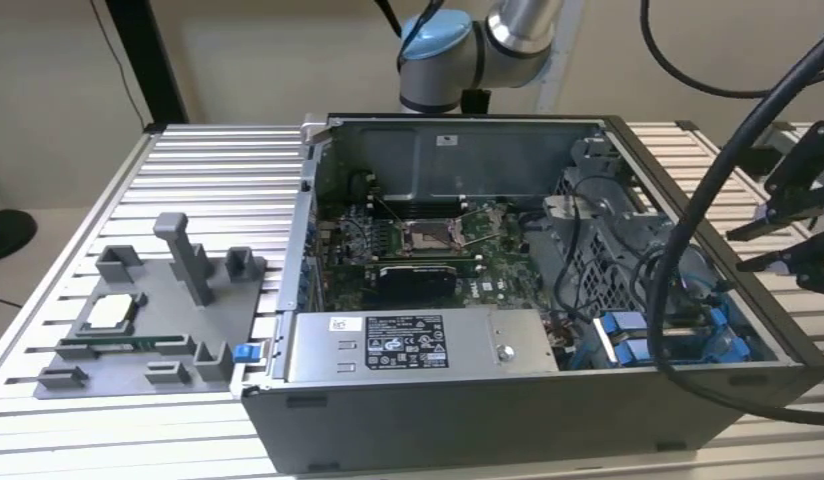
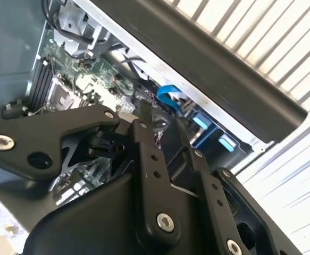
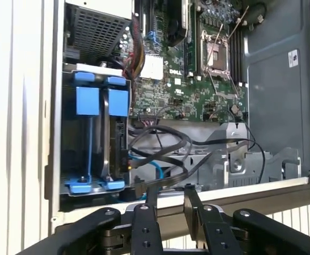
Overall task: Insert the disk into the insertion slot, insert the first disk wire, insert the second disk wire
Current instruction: 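Insert the second disk wire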
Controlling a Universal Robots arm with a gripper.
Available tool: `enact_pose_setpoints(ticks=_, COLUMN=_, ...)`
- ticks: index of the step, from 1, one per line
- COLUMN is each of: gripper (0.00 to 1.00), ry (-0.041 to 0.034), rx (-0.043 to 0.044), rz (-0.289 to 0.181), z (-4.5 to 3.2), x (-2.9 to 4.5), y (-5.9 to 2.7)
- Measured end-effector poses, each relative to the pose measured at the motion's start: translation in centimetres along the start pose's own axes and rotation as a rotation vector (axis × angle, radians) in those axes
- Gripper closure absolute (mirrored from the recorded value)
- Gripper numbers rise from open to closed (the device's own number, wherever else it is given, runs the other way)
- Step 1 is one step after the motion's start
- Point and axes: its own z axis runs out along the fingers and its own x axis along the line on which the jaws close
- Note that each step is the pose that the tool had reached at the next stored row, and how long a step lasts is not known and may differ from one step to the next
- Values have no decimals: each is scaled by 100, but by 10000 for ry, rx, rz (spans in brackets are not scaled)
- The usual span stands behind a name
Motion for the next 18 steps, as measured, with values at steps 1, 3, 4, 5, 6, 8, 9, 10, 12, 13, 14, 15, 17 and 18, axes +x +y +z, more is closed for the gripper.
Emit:
enact_pose_setpoints(ticks=1, gripper=0, ry=13, rx=-13, rz=8, z=-15, x=27, y=0)
enact_pose_setpoints(ticks=3, gripper=0, ry=28, rx=-53, rz=30, z=-45, x=87, y=-2)
enact_pose_setpoints(ticks=4, gripper=0, ry=36, rx=-67, rz=39, z=-59, x=115, y=-1)
enact_pose_setpoints(ticks=5, gripper=0, ry=46, rx=-71, rz=43, z=-71, x=139, y=0)
enact_pose_setpoints(ticks=6, gripper=0, ry=52, rx=-70, rz=46, z=-79, x=161, y=0)
enact_pose_setpoints(ticks=8, gripper=0, ry=52, rx=-69, rz=54, z=-69, x=195, y=-2)
enact_pose_setpoints(ticks=9, gripper=0, ry=53, rx=-66, rz=60, z=-55, x=206, y=-5)
enact_pose_setpoints(ticks=10, gripper=0, ry=54, rx=-60, rz=68, z=-41, x=214, y=-6)
enact_pose_setpoints(ticks=12, gripper=0, ry=51, rx=-49, rz=93, z=-8, x=231, y=-10)
enact_pose_setpoints(ticks=13, gripper=0, ry=48, rx=-43, rz=105, z=9, x=239, y=-13)
enact_pose_setpoints(ticks=14, gripper=0, ry=45, rx=-37, rz=116, z=24, x=246, y=-15)
enact_pose_setpoints(ticks=15, gripper=0, ry=43, rx=-29, rz=132, z=42, x=254, y=-17)
enact_pose_setpoints(ticks=17, gripper=0, ry=39, rx=-12, rz=166, z=76, x=265, y=-19)
enact_pose_setpoints(ticks=18, gripper=0, ry=37, rx=-5, rz=181, z=97, x=267, y=-20)
